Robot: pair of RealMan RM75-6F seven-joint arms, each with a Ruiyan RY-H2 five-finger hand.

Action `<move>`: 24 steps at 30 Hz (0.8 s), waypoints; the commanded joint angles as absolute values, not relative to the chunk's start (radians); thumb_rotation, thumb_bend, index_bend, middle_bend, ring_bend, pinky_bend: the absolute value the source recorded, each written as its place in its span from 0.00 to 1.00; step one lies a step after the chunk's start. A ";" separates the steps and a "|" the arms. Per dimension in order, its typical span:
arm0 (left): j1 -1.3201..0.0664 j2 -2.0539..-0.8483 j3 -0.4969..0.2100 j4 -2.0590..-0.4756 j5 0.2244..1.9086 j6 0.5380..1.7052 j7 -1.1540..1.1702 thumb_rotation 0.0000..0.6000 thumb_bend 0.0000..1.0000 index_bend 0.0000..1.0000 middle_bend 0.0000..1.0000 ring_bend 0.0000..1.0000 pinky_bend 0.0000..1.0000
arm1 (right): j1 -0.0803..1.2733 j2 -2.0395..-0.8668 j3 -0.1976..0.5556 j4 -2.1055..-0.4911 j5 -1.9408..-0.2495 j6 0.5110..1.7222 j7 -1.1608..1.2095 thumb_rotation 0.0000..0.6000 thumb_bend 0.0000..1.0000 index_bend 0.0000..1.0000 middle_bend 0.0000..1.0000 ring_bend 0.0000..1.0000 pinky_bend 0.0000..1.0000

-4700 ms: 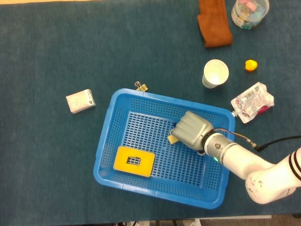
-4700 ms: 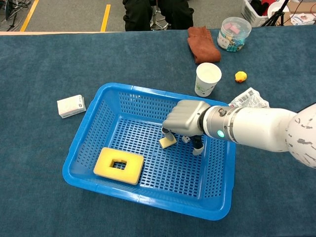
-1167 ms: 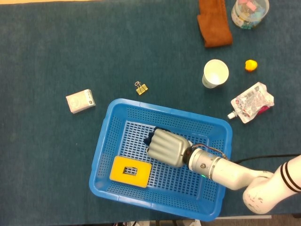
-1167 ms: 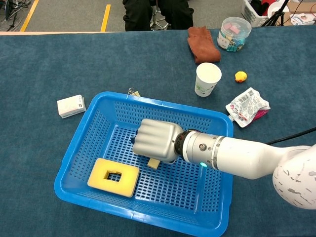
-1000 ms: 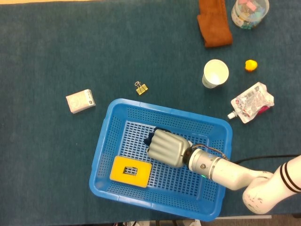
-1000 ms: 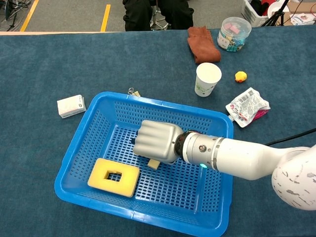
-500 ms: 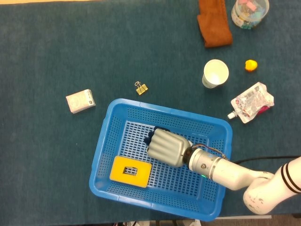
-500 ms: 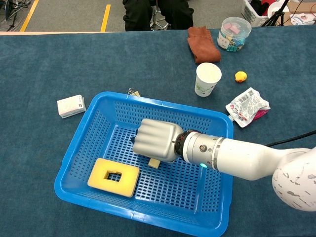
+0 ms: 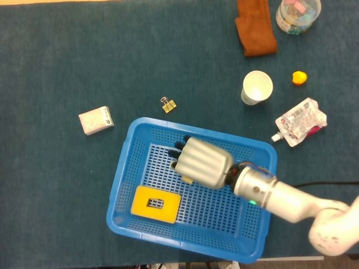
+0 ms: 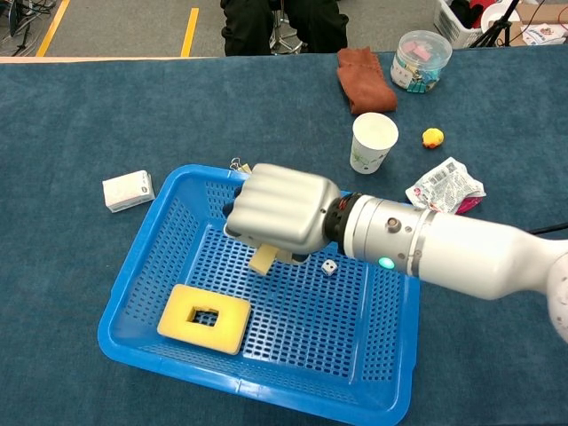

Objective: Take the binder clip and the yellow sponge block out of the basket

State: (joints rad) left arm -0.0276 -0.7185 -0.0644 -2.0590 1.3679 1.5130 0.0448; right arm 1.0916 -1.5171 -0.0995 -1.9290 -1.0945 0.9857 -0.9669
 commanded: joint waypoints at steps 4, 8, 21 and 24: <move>-0.035 -0.719 -0.068 -2.060 1.366 1.506 0.045 1.00 0.17 0.28 0.20 0.13 0.12 | 1.035 -1.359 -0.059 -2.002 -1.155 1.058 -0.864 1.00 0.27 0.56 0.37 0.35 0.50; -0.036 -0.717 -0.068 -2.054 1.365 1.504 0.040 1.00 0.17 0.28 0.20 0.13 0.12 | 1.010 -1.296 -0.045 -1.975 -1.124 1.064 -0.831 1.00 0.27 0.56 0.37 0.35 0.50; -0.040 -0.714 -0.064 -2.076 1.377 1.501 0.063 1.00 0.17 0.28 0.20 0.13 0.12 | 1.004 -1.359 -0.002 -1.771 -0.999 0.982 -0.802 1.00 0.27 0.54 0.37 0.35 0.46; -0.048 -0.714 -0.068 -2.087 1.367 1.492 0.078 1.00 0.17 0.28 0.20 0.13 0.12 | 1.005 -1.365 0.002 -1.755 -0.993 0.972 -0.804 1.00 0.26 0.39 0.32 0.30 0.41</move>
